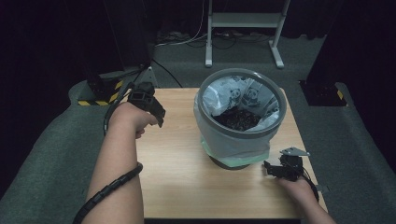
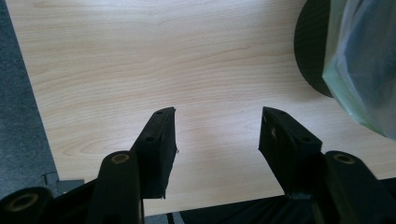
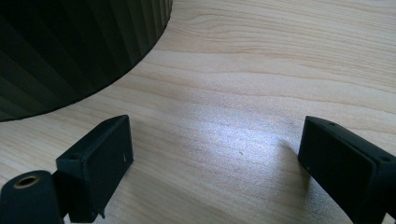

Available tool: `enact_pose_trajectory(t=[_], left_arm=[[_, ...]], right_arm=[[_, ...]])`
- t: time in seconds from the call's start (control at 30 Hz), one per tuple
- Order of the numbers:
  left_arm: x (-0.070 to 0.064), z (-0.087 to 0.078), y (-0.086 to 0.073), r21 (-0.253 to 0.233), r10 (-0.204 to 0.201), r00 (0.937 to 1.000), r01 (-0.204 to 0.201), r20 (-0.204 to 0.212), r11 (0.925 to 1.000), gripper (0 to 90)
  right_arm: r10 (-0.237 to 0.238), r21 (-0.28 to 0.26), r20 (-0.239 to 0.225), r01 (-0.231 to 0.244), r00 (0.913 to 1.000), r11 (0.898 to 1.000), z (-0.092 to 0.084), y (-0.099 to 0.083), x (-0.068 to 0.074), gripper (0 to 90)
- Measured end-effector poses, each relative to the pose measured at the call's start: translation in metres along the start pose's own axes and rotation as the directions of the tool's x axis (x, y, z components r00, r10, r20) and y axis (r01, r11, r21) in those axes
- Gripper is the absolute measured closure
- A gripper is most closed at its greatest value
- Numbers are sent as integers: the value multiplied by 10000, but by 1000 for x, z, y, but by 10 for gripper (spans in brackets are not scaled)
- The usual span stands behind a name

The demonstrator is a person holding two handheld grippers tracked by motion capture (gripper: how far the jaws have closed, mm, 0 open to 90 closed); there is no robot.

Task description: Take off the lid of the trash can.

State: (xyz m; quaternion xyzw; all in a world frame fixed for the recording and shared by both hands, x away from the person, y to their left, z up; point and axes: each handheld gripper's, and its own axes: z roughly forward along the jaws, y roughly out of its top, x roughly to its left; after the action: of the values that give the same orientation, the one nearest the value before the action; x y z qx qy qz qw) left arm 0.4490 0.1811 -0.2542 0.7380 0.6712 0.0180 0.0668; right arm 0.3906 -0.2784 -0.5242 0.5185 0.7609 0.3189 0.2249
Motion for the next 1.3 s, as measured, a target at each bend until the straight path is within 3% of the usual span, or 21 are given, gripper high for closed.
enact_pose_trajectory(t=[0.27, 0.53, 0.77, 0.8, 1.3], left_arm=[[-13, -17, 4, -16, 37, 9993, -37, 368, 10000, 465], [-26, -27, 6, 227, 114, 9994, -121, 321, 9997, 470], [-38, -35, 11, 114, 370, 9992, -372, 174, 9992, 462], [-42, -37, 13, 111, 525, 9986, -525, -7, 9986, 454], [-80, -54, 28, -218, 1179, 9930, -1177, 84, 9928, 377]], right_arm=[[-18, -11, -1, 18, 10000, 10000, 0, 0, 0, 97], [-5, 6, -1, 5, 10000, 10000, 0, 0, 0, 97], [-8, 9, -6, 8, 10000, 10000, 0, 0, 0, 96], [-10, 10, -4, 10, 10000, 10000, 0, 0, 0, 96], [-20, 5, -33, 20, 10000, 10000, 0, 0, 0, 96]])
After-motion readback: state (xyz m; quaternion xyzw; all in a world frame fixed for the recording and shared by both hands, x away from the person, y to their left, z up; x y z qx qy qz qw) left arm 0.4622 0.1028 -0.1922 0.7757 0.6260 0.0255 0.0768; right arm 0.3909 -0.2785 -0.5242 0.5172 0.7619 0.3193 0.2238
